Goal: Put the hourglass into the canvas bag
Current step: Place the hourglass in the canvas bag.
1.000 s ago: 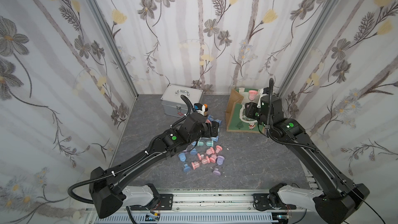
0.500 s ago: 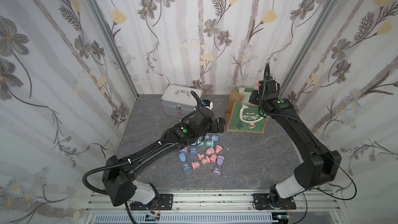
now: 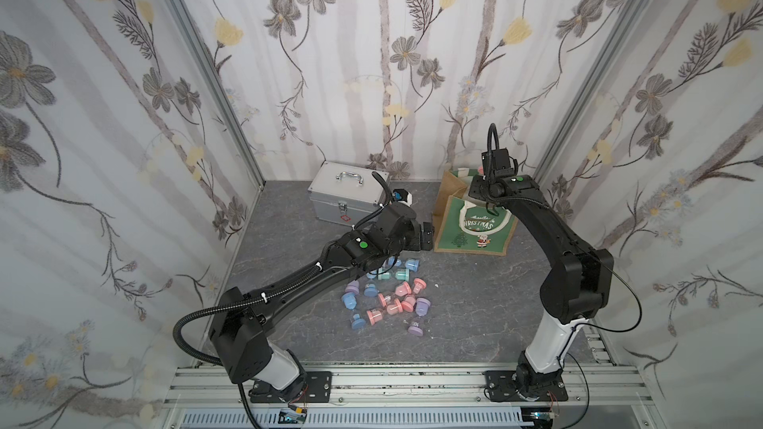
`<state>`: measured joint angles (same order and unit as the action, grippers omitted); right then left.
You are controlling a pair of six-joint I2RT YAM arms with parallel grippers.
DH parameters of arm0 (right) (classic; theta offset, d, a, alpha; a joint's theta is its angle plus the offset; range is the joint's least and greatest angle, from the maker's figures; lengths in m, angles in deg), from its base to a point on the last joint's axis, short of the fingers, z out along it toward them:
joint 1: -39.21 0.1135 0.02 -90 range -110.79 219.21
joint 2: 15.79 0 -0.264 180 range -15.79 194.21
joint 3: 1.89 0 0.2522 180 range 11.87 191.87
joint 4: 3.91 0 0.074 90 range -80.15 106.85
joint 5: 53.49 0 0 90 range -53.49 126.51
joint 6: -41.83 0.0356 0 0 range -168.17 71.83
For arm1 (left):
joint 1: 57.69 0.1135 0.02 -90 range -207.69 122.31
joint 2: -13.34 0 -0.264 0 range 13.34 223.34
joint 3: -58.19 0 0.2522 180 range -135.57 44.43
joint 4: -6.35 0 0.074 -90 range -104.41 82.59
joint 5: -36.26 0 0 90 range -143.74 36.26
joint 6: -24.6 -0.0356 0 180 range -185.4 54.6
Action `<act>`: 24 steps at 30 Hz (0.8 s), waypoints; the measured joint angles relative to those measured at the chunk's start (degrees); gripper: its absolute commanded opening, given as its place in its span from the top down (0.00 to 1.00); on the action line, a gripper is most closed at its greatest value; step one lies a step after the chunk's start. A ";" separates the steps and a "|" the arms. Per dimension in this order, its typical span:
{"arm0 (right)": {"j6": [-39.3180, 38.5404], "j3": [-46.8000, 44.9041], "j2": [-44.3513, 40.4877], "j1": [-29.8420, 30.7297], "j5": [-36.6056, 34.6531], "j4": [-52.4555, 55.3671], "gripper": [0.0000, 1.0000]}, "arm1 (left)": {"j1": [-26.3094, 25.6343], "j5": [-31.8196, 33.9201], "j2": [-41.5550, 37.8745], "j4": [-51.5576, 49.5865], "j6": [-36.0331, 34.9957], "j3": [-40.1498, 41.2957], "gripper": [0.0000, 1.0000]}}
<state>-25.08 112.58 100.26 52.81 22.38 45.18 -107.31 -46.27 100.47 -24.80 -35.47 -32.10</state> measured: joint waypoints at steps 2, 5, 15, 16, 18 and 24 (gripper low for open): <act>0.00 1.29 2.27 -0.09 1.29 0.17 0.78 | 0.07 0.00 0.46 -0.04 0.00 -0.07 0.00; 0.02 2.08 4.55 -0.44 3.67 0.07 0.77 | 0.24 0.00 0.72 -0.07 0.00 -0.07 0.00; 0.48 -2.27 8.55 -1.33 9.57 -0.72 0.58 | 1.03 0.00 0.72 -0.04 0.02 0.70 0.00; 0.66 -2.49 8.52 -1.31 9.88 -0.85 0.52 | 1.11 -0.02 0.72 -0.04 0.02 0.70 0.00; 0.90 -2.82 8.39 -1.25 10.88 -1.36 0.48 | 1.38 -0.04 0.72 -0.04 0.04 0.70 0.00; 0.92 -2.95 5.38 -0.81 12.11 -1.97 0.35 | 1.75 -0.11 0.28 -0.04 0.07 1.03 0.00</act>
<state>-24.16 109.62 105.64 52.01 34.49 43.21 -105.57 -46.38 100.75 -24.84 -35.40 -31.08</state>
